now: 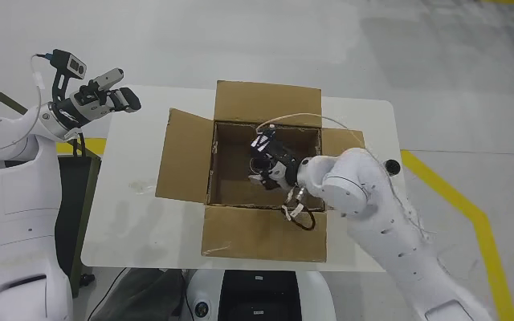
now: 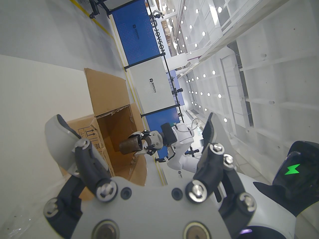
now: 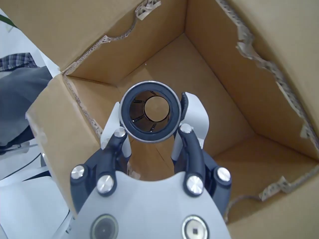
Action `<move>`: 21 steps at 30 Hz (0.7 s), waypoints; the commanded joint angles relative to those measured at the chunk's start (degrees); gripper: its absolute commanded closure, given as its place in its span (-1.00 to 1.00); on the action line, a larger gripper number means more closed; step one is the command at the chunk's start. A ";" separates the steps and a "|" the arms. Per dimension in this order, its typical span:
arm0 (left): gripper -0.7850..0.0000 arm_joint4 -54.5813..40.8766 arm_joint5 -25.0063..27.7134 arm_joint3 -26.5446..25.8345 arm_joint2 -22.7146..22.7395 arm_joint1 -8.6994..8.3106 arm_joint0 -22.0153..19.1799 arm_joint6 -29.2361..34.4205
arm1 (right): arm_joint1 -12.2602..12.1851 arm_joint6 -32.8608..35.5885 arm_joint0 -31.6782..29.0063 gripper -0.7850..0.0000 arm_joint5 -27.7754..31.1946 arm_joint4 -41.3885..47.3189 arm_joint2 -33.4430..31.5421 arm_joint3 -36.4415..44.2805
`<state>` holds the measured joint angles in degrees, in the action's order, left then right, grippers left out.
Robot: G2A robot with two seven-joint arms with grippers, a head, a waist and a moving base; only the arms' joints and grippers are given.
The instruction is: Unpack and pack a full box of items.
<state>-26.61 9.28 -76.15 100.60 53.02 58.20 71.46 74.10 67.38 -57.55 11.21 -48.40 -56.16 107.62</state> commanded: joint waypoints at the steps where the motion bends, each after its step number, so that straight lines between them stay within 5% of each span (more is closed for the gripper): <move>1: -1.00 0.00 0.00 0.00 0.00 0.00 0.00 0.00 | -0.62 -0.15 -2.07 1.00 0.51 0.19 -2.82 1.69; 21: -1.00 0.00 0.00 0.00 0.00 0.00 0.00 0.00 | -5.32 -8.61 -27.71 1.00 4.15 4.48 -31.23 18.76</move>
<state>-26.61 9.28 -76.15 100.60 53.02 58.20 71.46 68.91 59.36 -83.88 15.40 -43.99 -85.84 125.81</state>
